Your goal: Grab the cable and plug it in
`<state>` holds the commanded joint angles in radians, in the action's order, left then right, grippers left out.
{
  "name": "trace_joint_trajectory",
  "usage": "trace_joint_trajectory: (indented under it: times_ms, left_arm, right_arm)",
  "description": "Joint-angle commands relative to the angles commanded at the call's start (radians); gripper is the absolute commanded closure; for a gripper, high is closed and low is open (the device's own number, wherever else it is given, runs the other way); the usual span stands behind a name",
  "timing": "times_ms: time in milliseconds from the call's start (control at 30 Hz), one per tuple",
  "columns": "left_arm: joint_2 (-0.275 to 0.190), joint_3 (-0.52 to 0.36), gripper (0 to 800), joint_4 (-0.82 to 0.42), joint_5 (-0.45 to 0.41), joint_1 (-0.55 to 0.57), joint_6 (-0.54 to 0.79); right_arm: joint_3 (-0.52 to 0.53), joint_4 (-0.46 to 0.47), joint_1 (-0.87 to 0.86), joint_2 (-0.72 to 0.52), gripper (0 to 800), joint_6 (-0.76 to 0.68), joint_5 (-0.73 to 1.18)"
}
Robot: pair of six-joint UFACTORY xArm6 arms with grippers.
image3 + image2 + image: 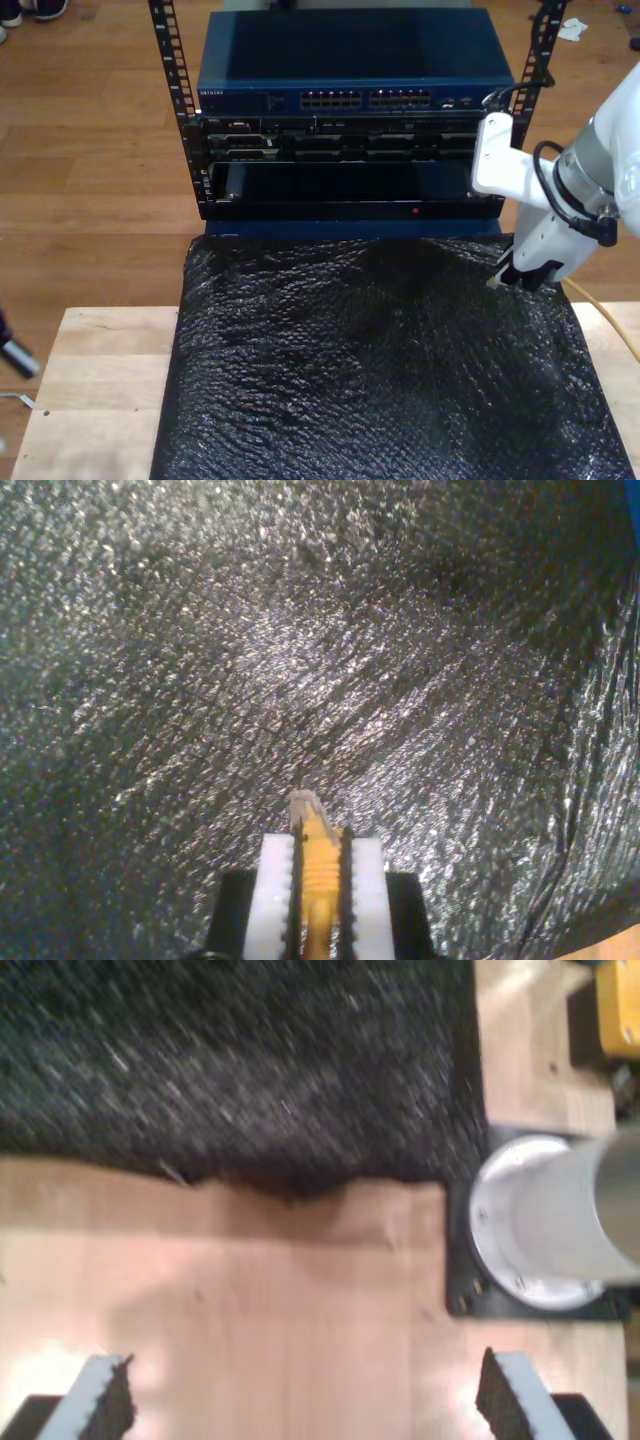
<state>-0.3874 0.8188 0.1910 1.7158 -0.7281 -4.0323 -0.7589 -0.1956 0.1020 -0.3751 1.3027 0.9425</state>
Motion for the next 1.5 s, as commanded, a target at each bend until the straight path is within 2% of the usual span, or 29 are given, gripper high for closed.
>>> trace_joint_trajectory:
  times_ms: [267, 500, 600, 1033, 1500]
  left_arm:
    - [-0.002, -0.097, 0, -0.106, -0.021, -0.210, 0.244]
    - [-0.003, -0.215, 0, -0.181, -0.089, -0.347, 0.376]
    - [-0.026, -0.265, 0, -0.209, -0.100, -0.388, 0.413]
    - [-0.187, -0.448, 0, -0.308, -0.117, -0.413, 0.500]
    - [-0.193, -0.540, 0, -0.334, -0.235, -0.462, 0.551]
  right_arm:
    - [0.003, 0.000, 0.003, 0.017, 800, -0.009, -0.009]
    - [0.018, 0.000, 0.005, 0.017, 799, -0.011, -0.014]
    - [0.035, 0.000, 0.006, 0.017, 799, -0.008, -0.041]
    - [0.049, 0.011, 0.011, 0.029, 799, -0.008, -0.060]
    - [0.075, 0.014, 0.011, 0.029, 799, -0.003, -0.068]
